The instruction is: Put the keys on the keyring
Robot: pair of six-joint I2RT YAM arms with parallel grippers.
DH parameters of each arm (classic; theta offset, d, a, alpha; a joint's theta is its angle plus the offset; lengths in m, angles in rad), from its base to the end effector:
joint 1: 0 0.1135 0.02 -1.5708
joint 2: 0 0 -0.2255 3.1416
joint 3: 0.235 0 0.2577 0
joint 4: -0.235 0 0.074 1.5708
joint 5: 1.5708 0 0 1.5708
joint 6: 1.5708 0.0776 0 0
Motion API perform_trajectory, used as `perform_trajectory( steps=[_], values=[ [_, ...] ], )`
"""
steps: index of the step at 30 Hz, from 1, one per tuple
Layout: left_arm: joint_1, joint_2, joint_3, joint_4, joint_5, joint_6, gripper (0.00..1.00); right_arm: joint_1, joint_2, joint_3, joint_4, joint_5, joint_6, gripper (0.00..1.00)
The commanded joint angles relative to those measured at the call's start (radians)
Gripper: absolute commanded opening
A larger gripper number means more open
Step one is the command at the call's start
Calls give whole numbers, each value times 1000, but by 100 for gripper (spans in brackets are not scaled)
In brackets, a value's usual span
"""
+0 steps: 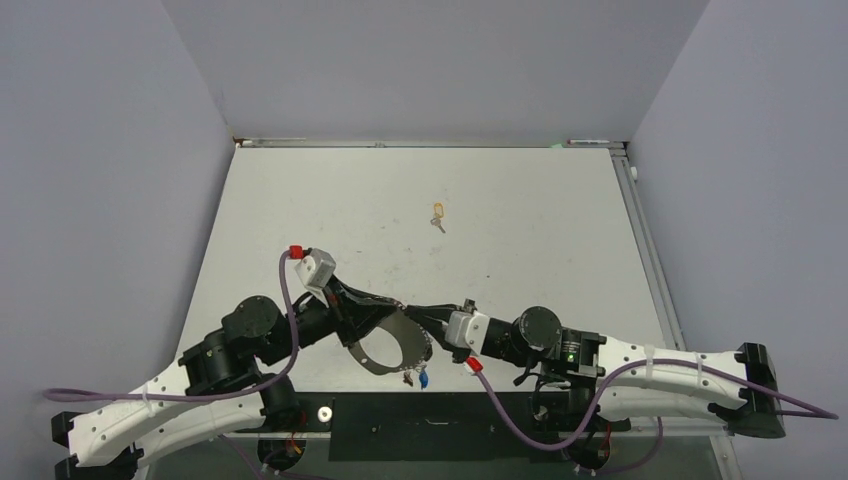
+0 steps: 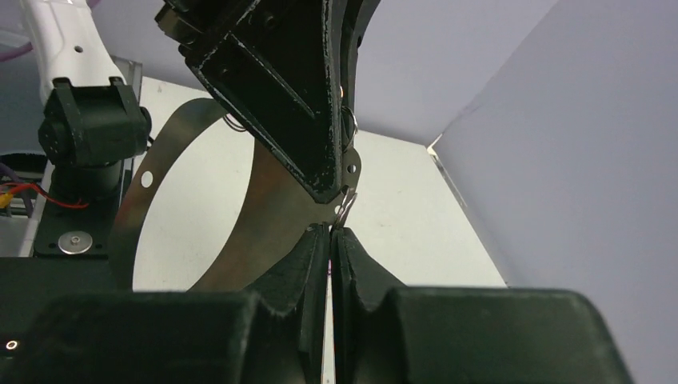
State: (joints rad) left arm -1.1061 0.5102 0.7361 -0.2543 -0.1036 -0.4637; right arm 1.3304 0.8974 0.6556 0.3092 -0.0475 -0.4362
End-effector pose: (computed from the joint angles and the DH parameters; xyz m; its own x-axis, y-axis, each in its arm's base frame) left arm 0.0991 -0.1798 0.3339 -0.3883 -0.2180 -0.8954 0.7482 0.4927 -0.4444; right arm 0.0650 0.2808 0.2982 0.4292 -0.0217 -0.9030 -0.8828 0.2015 -0.4244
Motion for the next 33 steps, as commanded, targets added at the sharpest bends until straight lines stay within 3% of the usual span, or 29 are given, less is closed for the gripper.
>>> perform_trajectory(
  steps=[1, 8, 12, 19, 21, 26, 33],
  values=[
    [10, -64, 68, 99, -52, -110, 0, 1, -75, -49, 51, -69, -37, 5],
    [11, -91, 39, 188, 43, -215, 0, 10, -73, -108, 114, -134, -96, 5],
    [10, -86, 100, 34, -58, -126, 0, 10, -44, -57, 65, -89, -2, 7],
    [10, -69, 50, 46, -134, 32, 0, 13, -39, 75, -112, 78, 217, 40],
    [11, -58, 33, 74, -133, 62, 0, 16, -28, 121, -161, 119, 254, 43],
    [11, 5, 38, 79, -128, 133, 0, 16, 20, 199, -244, 196, 256, 44],
    [10, 30, 30, 98, -106, 180, 0, 16, 104, 285, -298, 259, 264, 34]
  ],
)
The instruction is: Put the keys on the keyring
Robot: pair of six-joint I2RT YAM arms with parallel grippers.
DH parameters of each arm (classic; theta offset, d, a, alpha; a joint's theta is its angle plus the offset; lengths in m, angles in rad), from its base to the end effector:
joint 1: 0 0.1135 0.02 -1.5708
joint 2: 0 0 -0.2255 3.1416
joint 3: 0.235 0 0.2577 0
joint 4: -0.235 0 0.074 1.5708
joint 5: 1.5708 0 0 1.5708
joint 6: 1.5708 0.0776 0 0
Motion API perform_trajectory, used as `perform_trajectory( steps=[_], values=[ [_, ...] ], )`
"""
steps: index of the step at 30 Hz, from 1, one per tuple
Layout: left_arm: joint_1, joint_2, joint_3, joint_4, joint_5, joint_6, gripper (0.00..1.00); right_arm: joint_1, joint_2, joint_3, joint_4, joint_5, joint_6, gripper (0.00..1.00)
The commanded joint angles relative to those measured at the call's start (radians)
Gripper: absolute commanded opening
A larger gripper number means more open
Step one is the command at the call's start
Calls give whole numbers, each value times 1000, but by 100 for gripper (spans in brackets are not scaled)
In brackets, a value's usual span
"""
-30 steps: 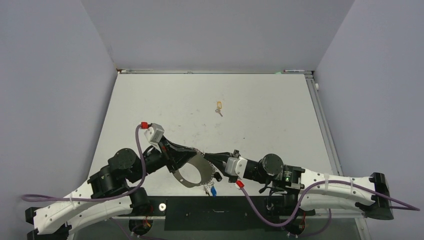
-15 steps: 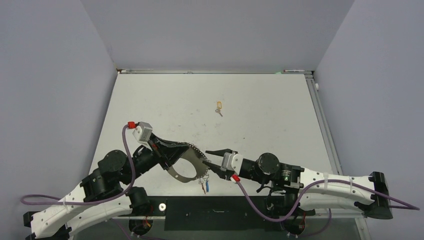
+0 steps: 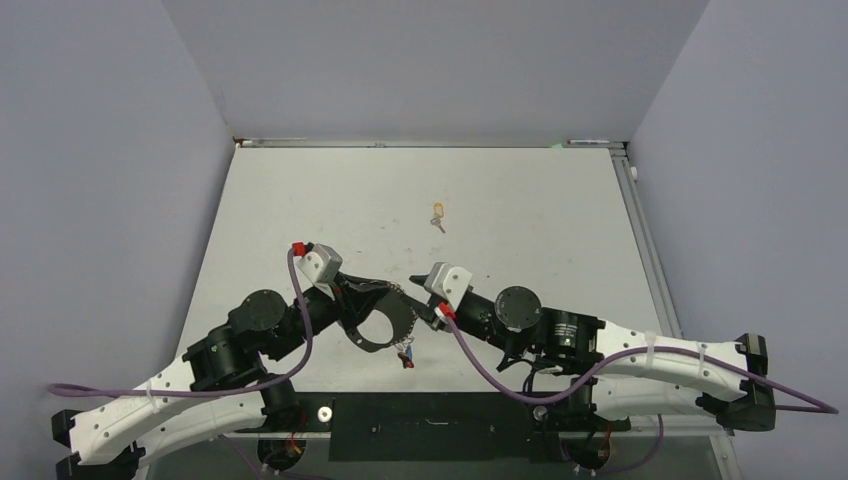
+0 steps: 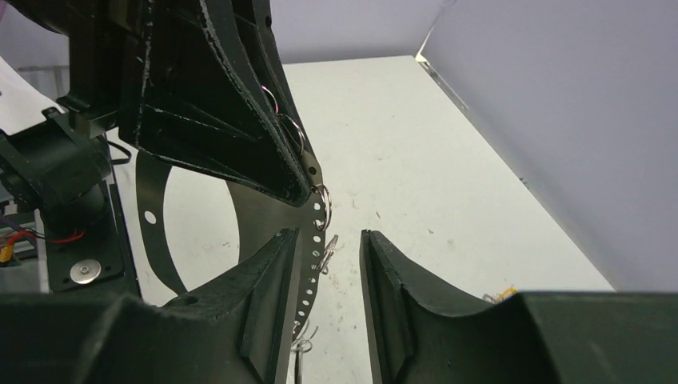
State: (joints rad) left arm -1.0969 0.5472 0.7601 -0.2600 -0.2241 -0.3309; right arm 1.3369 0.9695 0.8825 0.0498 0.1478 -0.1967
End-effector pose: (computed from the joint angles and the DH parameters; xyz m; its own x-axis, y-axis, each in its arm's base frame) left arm 0.1108 -0.1783 0.3354 -0.2693 -0.1691 -0.9481 0.7177 0.6212 -0.3146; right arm 0.0802 0.2872 0.3318 0.1729 -0.1083 -0.9790 -0.9118 0.3582 -0.2007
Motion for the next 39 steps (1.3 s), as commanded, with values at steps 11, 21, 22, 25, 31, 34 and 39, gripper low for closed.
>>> perform_trajectory(
  steps=[11, 21, 22, 25, 31, 34, 39],
  values=[
    [2, -3, -2, 95, 27, 66, 0, 10, 103, 105, -44, 20, -4, 30],
    [1, 0, 0, 69, 31, 73, 0, 9, 145, 146, -47, 25, -61, 26],
    [1, 0, -1, 66, 31, 73, 0, 9, 146, 146, -47, 25, -69, 25],
    [1, 2, 2, 58, 37, 76, 0, 9, 150, 147, -47, 17, -84, 23],
    [2, 6, 12, 36, 51, 92, 0, 9, 152, 157, -92, -11, -125, 21],
    [2, 8, 14, 25, 62, 101, 0, 9, 150, 162, -104, -40, -155, 20],
    [2, 16, 13, 28, 74, 104, 0, 9, 150, 158, -112, -65, -170, 19]
  ],
)
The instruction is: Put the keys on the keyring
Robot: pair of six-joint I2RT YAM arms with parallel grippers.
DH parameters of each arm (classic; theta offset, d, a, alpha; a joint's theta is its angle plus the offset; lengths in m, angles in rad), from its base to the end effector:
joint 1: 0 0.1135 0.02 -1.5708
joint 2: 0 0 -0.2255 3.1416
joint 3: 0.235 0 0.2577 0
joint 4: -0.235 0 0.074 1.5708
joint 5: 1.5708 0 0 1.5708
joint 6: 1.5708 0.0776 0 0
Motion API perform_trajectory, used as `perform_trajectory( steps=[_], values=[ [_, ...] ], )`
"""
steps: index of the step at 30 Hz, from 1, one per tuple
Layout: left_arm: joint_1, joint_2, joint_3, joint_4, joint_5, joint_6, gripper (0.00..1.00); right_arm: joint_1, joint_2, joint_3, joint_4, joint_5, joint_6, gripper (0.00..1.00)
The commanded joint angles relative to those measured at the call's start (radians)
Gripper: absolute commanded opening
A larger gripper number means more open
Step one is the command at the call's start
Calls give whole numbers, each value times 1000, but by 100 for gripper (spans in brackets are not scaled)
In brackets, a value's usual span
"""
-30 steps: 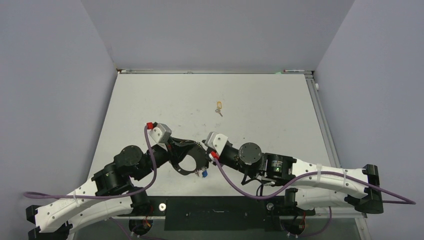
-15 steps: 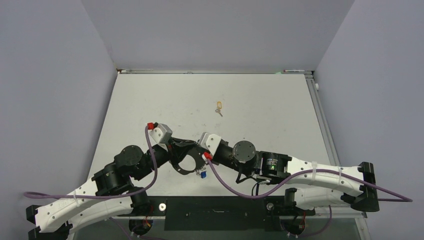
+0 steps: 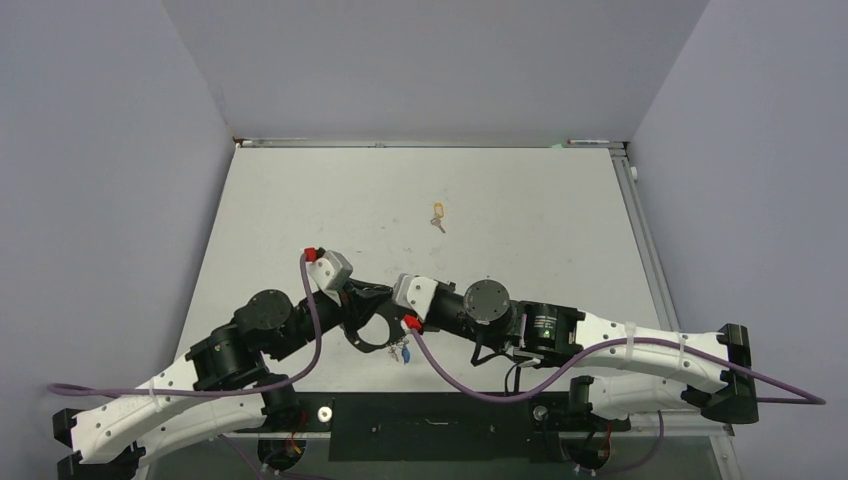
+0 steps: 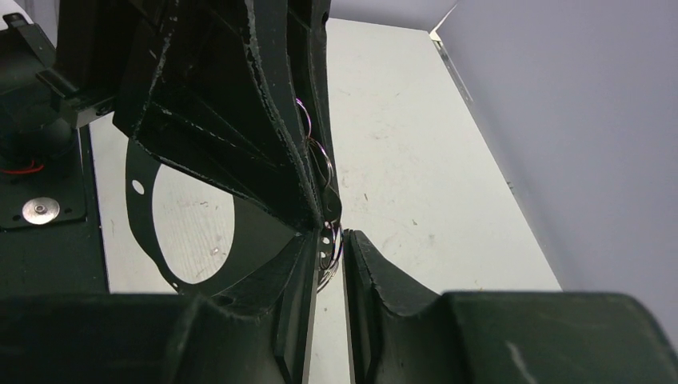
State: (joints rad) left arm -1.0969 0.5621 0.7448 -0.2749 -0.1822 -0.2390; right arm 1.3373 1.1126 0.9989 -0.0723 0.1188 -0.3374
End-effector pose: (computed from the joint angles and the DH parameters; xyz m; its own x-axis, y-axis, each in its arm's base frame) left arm 0.1104 -0.1844 0.3244 -0.2285 -0.0647 -0.9714 0.7603 0.6114 -0.2195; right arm 0.0840 0.3136 0.3190 0.2705 -0.2833 -0.9201 -0.9003 0.2642 -0.3460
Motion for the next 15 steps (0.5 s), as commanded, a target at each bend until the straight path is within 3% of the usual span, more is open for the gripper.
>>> perform_trajectory(
  steps=[1, 6, 9, 12, 15],
  values=[
    [2, 2, 28, 44, 35, 12, 0, 9, 9, 40, 8, -38, -30, 19],
    [2, 1, 27, 53, 46, 13, 0, 9, 28, 51, -30, -5, -9, 22],
    [1, -2, 24, 54, 49, 16, 0, 9, 29, 51, -35, -2, 1, 18],
    [1, -5, 20, 61, 55, 18, 0, 9, 28, 54, -40, 1, 12, 7],
    [2, -10, 15, 71, 66, 19, 0, 9, 27, 50, -40, 14, 23, 5]
  ],
)
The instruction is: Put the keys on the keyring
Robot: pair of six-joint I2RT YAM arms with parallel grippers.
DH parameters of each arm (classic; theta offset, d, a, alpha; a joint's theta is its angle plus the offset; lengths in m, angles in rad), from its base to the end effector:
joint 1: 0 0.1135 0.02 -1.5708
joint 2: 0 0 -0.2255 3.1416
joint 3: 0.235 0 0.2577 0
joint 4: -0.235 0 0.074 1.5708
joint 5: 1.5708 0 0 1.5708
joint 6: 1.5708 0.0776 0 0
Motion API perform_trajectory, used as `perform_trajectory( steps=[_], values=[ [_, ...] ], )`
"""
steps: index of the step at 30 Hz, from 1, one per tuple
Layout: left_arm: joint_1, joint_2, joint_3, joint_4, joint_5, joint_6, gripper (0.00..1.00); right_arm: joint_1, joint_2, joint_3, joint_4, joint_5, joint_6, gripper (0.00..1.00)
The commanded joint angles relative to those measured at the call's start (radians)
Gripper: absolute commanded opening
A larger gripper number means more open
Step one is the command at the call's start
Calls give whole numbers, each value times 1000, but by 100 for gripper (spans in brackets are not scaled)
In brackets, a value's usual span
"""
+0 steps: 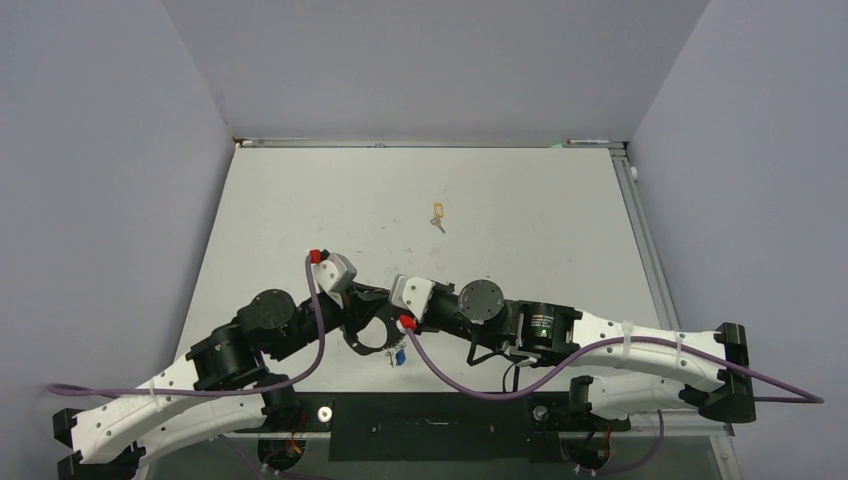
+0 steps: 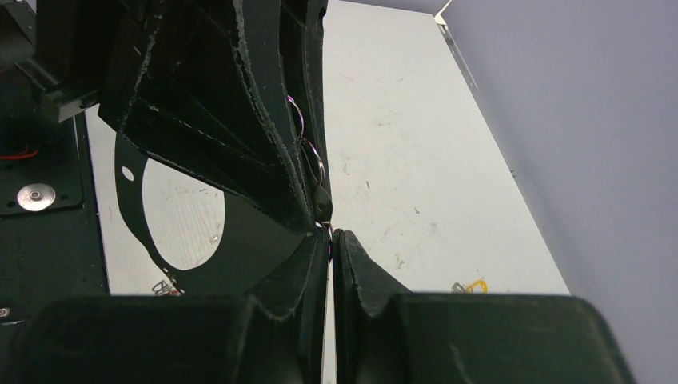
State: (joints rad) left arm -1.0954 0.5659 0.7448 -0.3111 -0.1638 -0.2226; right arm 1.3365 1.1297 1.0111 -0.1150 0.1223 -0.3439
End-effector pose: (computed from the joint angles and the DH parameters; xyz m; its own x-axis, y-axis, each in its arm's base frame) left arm 0.1096 -0.1852 0.3182 -0.2362 -0.0171 -0.9716 0.7701 0.6065 -0.1979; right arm 0.0850 0.3155 0.3124 0.2656 -0.3286 -0.9064 -0.9011 0.2497 -0.3546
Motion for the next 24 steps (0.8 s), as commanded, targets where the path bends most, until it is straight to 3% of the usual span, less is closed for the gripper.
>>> perform_trajectory(
  steps=[1, 6, 12, 24],
  values=[
    [-1, -15, 13, 110, 50, 3, 0, 10, 10, 36, 2, 12, 30, 5],
    [-1, -19, 13, 123, 24, -16, 0, 10, -7, 8, 26, 10, 35, 5],
    [0, -29, 27, 122, -154, -179, 0, 34, -76, -114, 157, 78, -2, 5],
    [0, -100, -14, 220, -184, -419, 0, 156, -120, -366, 522, 265, -127, 5]
  ],
)
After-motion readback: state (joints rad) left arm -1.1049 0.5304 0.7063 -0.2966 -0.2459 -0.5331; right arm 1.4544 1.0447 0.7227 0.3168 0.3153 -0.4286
